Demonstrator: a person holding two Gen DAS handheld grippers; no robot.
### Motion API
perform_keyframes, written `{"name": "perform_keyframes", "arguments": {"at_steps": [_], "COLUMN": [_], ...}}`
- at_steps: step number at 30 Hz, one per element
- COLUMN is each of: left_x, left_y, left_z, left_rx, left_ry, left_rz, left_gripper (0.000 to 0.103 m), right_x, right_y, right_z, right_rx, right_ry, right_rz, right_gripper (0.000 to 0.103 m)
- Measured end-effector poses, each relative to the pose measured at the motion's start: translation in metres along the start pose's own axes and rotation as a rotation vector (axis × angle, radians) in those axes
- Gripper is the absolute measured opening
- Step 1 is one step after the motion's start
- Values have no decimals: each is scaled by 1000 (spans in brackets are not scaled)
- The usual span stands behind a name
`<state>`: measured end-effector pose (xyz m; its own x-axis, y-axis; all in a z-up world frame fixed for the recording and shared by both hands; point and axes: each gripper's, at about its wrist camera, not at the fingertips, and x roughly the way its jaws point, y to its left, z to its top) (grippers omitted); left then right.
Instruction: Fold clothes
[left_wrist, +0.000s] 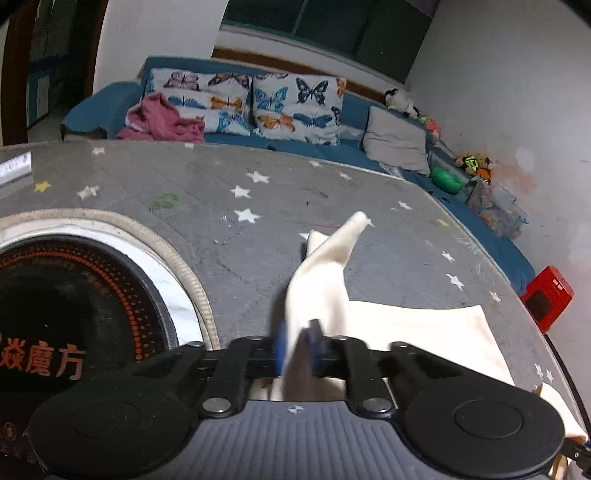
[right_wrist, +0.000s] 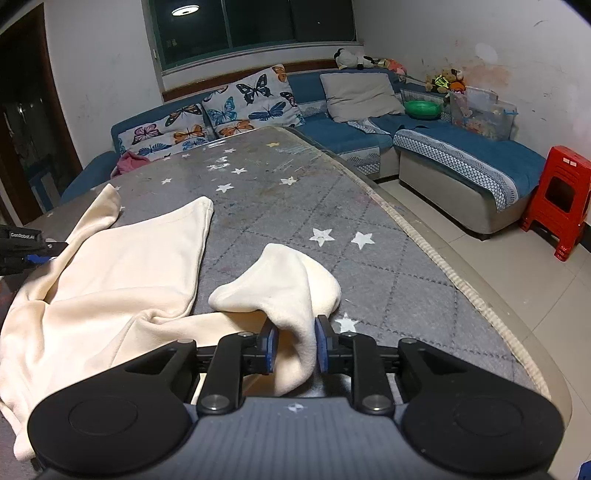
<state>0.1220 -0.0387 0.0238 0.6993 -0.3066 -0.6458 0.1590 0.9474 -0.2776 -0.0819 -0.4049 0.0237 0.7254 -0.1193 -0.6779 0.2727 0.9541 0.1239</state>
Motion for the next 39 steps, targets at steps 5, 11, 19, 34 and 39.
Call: {"name": "perform_keyframes", "arguments": {"at_steps": [5,11,19,34,39], "left_x": [-31,-94,-189,-267,-246], "left_y": [3,15,49,82,26], "left_z": [0,-8,-47,-134,-143], "left_rx": [-25,-51,-162,-214,7], "left_ry": [-76,-198,-308,-244,-175], "left_rz": [28,102,216,326,140], "left_gripper": [3,3,2,3,26], "right_x": [-1,2,1,-13,-33], "right_y": [0,-2,-1,15,21], "right_z": [-1,-4,-5,-11,-12], "right_rx": [1,-10,-37,-112,-140], "right_ry": [-5,-1,-5,-11,-35], "right_rz": [0,-8,-14,3,42], "right_gripper": [21,22,28,36,37]}}
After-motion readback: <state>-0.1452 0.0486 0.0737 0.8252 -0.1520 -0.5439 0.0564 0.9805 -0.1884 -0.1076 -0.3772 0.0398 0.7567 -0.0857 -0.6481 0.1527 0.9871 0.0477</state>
